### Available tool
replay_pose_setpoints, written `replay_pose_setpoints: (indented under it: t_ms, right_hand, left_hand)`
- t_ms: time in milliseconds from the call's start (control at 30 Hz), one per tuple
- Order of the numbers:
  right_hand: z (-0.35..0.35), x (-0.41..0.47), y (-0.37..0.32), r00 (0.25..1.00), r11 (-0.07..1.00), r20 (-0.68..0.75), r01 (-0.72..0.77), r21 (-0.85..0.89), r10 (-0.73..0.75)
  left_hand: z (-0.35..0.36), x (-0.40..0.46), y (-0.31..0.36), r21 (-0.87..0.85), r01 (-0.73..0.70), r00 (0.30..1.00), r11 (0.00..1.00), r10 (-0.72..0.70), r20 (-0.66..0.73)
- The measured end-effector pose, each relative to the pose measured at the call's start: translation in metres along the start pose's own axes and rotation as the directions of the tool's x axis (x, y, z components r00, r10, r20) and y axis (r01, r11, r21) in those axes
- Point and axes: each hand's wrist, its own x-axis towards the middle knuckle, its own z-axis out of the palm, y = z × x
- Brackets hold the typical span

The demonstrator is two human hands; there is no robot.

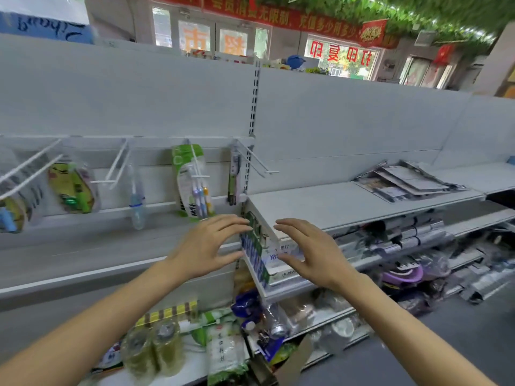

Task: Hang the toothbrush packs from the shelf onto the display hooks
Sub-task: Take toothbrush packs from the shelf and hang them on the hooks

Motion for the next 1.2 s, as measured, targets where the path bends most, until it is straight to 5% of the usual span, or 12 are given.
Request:
replay_pose_setpoints:
  t_ms: [700,1200]
  right_hand:
    - [-0.029,-0.019,0.349,0.972,0.967,0.000,-0.232,-0.100,0.233]
    - [-0.035,-0.018,0.661,0.872,0.877,0.099,-0.472,-0.091,0.479]
  left_hand:
    - [0.224,0.307,0.008,-0.105,-0.010,0.998,0.994,0.017,0.064]
    - [0.421,0.528,0.045,-0.131,0.303,0.945,0.944,-0.281,0.168]
